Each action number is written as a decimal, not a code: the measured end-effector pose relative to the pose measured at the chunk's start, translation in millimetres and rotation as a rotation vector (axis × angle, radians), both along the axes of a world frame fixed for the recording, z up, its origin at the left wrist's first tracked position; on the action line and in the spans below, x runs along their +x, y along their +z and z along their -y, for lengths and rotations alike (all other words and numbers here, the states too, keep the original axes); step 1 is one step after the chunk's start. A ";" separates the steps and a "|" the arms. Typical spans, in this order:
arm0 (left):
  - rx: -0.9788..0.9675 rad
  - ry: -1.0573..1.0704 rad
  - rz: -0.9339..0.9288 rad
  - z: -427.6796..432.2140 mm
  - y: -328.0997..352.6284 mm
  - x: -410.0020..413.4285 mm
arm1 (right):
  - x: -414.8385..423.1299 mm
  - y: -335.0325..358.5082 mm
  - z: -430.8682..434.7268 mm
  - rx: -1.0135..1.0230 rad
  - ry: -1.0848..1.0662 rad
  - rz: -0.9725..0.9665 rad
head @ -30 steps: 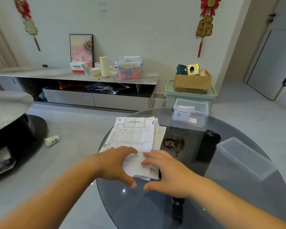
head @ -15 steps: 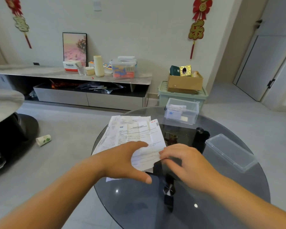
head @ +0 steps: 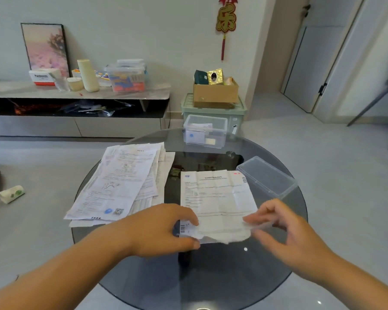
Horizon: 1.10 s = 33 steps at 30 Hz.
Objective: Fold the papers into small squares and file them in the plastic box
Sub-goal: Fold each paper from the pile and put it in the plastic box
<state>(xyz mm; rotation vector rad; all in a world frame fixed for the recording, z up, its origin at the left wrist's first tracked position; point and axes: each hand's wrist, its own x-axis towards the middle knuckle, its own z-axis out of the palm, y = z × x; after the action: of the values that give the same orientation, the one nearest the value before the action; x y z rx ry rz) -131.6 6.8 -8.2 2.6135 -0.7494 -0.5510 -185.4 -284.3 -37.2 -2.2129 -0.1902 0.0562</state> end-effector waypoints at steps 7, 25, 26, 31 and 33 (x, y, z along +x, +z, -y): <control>-0.076 0.028 0.012 0.8 -7.3 12.9 | 11.7 -3.2 10.3 -0.173 0.083 -0.106; -0.563 0.246 -0.325 -15.1 -8.1 17.6 | 28.0 0.4 11.2 -0.131 0.168 -0.137; -0.628 0.330 -0.344 -13.3 -8.3 19.2 | 29.9 0.9 8.4 -0.097 0.152 -0.142; -0.532 0.559 -0.222 5.4 -7.6 32.4 | 52.9 -6.9 -16.0 -0.062 -0.124 -0.094; -0.432 0.616 -0.126 15.8 -10.7 39.5 | 59.6 -11.6 -26.3 -0.094 -0.198 -0.061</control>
<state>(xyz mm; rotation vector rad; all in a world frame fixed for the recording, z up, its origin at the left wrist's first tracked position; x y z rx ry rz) -92.1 -9.0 -18.9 2.2081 0.0050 -0.3156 -125.8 -258.0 -48.8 -2.3094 0.0667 0.0242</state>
